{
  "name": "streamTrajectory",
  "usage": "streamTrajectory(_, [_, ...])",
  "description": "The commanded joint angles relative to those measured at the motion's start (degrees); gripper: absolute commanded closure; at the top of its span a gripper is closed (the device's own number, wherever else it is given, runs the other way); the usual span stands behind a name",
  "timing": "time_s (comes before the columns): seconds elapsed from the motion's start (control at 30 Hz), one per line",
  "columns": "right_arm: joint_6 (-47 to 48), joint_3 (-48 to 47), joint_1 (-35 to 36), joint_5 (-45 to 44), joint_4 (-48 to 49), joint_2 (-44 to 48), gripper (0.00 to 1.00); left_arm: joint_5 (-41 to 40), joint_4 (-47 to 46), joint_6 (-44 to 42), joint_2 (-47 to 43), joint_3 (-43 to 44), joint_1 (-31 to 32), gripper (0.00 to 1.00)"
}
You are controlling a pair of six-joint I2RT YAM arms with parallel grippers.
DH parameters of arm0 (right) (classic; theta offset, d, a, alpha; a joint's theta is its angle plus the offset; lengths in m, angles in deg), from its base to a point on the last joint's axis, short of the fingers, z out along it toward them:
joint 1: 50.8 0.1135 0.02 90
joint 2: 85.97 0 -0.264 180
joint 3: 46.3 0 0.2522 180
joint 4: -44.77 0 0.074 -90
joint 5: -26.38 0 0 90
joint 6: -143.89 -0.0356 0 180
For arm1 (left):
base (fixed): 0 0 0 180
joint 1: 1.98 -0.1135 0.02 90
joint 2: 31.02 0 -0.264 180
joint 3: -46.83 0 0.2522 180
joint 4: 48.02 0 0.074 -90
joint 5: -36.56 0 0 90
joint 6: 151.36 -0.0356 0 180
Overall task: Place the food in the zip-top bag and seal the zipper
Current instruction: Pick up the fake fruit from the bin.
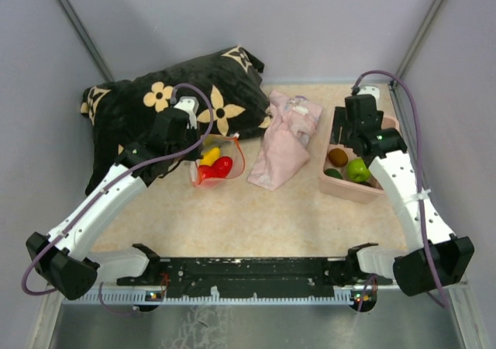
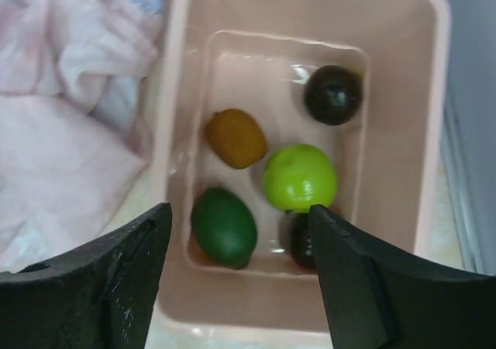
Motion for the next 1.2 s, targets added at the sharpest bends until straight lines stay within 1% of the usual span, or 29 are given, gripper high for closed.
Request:
streamTrajectory(0.0, [2.4, 2.2, -5.8, -5.3, 5.6, -2.2, 0.28, 0.3, -2.2, -0.6, -0.5, -1.4, -0.3, 1.0])
streamTrajectory(0.07, [2.9, 3.0, -8.0, -6.2, 8.1, -4.4, 0.25, 0.4, -2.6, -0.7, -0.6, -2.0, -0.3, 1.0])
streamTrajectory(0.2, [4.4, 4.1, -11.8, -6.4, 14.0, -9.1, 0.25, 0.8, -2.8, -1.3, -0.6, -2.3, -0.4, 1.0])
streamTrajectory(0.37, [4.4, 2.3, -15.0, -5.3, 17.6, -16.4, 0.21, 1.0, -3.1, -1.3, -0.8, -2.8, -0.8, 1.0])
streamTrajectory(0.57, [5.1, 0.9, -18.6, -4.3, 20.8, -23.6, 0.13, 4.1, -4.2, -2.8, -0.7, -3.4, -2.9, 1.0])
streamTrajectory(0.67, [5.8, 1.7, -19.7, -3.2, 23.5, -25.2, 0.1, 6.7, -4.3, -3.0, -0.6, -3.2, -4.5, 1.0])
streamTrajectory(0.7, [6.0, 1.7, -20.0, -2.8, 23.9, -27.4, 0.1, 7.6, -4.6, -3.0, -0.6, -3.5, -5.0, 1.0])
streamTrajectory(0.97, [6.4, 1.4, -21.9, 1.6, 26.7, -33.4, 0.09, 10.5, -5.2, -2.4, -0.8, -4.7, -6.5, 1.0])
streamTrajectory(1.17, [6.6, 2.4, -22.6, 3.6, 29.0, -35.7, 0.09, 11.3, -5.5, -2.4, -0.3, -5.1, -6.8, 1.0])
